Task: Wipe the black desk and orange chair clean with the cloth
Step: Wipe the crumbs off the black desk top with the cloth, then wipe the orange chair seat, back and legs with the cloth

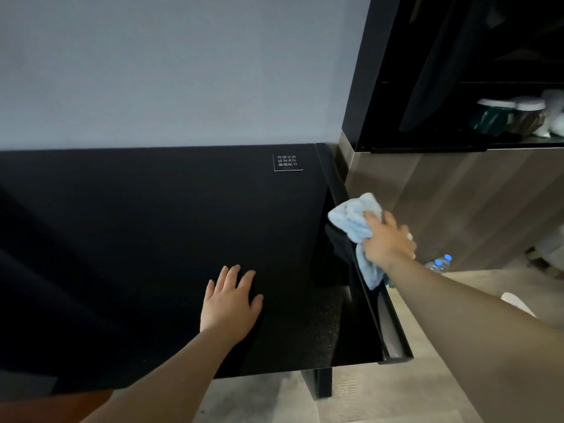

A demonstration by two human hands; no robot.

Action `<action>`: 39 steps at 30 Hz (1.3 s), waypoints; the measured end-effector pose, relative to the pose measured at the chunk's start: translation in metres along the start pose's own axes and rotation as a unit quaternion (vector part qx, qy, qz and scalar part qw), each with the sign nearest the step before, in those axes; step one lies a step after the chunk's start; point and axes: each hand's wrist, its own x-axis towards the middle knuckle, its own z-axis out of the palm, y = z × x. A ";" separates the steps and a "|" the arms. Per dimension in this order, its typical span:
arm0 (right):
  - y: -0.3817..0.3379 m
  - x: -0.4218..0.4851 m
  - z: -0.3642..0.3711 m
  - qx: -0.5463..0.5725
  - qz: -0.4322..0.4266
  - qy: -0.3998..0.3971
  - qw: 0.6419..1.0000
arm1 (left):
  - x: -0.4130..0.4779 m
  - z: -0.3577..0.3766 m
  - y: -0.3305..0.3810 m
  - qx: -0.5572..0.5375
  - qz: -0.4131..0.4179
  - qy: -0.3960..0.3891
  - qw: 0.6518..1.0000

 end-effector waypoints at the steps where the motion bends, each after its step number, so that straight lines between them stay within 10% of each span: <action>1: -0.005 -0.004 0.003 -0.049 -0.013 -0.018 0.999 | -0.001 -0.003 -0.002 -0.008 0.007 -0.009 1.000; 7: 0.000 -0.027 0.005 -0.086 0.148 -0.008 0.985 | -0.030 -0.016 -0.035 -0.073 0.027 0.036 0.996; 11: -0.051 -0.049 0.017 -0.003 0.012 0.080 0.997 | -0.058 -0.015 -0.066 -0.099 0.023 0.078 0.992; 29: -0.260 -0.302 0.130 0.007 -0.414 -0.035 0.910 | -0.226 -0.044 -0.249 -0.120 -0.197 0.194 0.954; 33: -0.268 -0.352 0.158 -0.023 -0.334 -0.306 0.891 | -0.262 -0.048 -0.278 -0.116 -0.190 0.202 0.954; 39: -0.299 -0.379 0.159 0.092 -0.268 -0.185 0.941 | -0.311 -0.047 -0.316 -0.070 -0.178 0.192 0.962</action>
